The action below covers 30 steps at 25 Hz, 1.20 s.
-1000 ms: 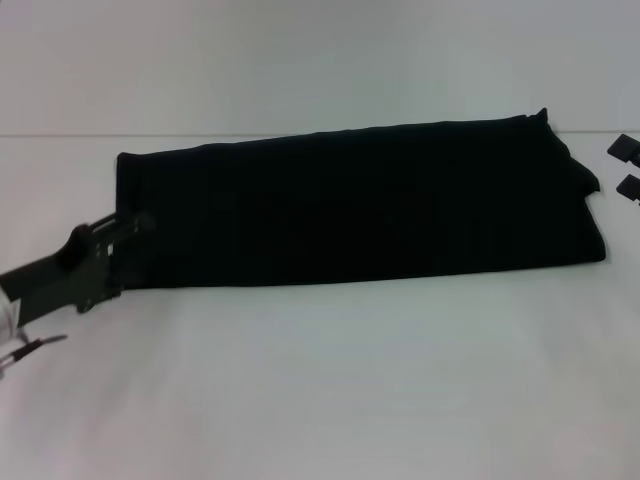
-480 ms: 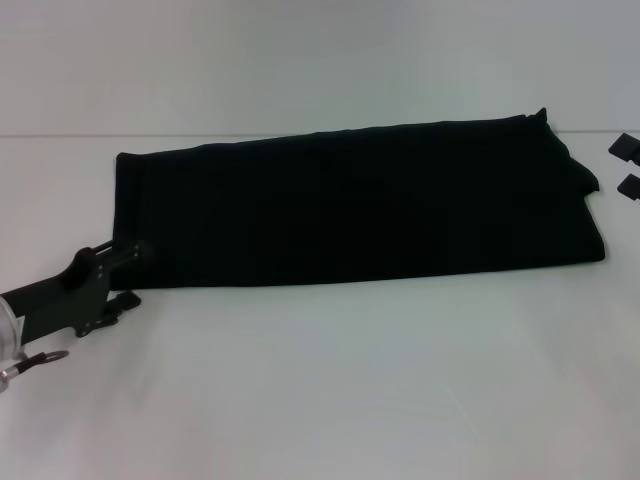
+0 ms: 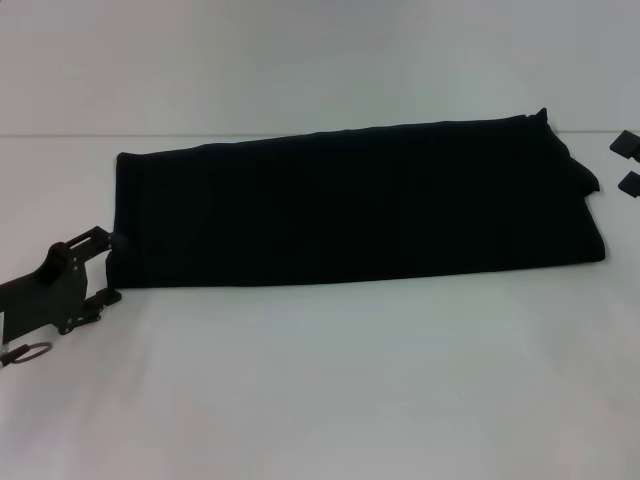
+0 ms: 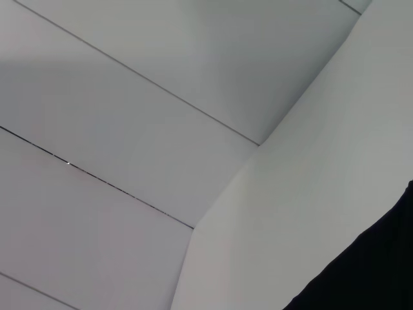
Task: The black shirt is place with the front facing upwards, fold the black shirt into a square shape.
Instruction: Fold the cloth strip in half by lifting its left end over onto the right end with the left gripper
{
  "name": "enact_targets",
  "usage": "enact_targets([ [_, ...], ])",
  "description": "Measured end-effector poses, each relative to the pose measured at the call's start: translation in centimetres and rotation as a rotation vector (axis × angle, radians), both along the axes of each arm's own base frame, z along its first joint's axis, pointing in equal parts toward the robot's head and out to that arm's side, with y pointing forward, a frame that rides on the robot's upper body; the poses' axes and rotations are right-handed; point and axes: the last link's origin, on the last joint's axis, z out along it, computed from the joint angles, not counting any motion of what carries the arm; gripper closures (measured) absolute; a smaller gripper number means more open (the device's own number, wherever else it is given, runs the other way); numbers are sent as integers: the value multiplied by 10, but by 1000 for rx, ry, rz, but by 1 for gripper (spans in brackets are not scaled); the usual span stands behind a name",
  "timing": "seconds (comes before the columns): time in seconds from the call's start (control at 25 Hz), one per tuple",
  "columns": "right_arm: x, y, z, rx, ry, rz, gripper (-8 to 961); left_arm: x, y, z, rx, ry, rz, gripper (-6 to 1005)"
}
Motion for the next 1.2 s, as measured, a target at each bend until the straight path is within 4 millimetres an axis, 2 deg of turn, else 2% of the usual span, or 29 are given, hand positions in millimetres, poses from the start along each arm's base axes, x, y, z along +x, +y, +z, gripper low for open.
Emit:
enact_targets([
  [0.2, 1, 0, 2, 12, 2, -3, 29, 3, 5, -1, -11, 0, 1, 276],
  [0.52, 1, 0, 3, 19, 3, -5, 29, 24, 30, -17, -84, 50, -50, 283],
  [0.92, 2, 0, 4, 24, 5, -6, 29, 39, 51, -15, -33, 112, -108, 293],
  [1.04, 2, 0, 4, 24, 6, -4, 29, 46, 52, -10, 27, 94, -175, 295],
  [1.2, 2, 0, 4, 23, 6, -4, 30, 43, 48, -11, 27, 91, -178, 299],
])
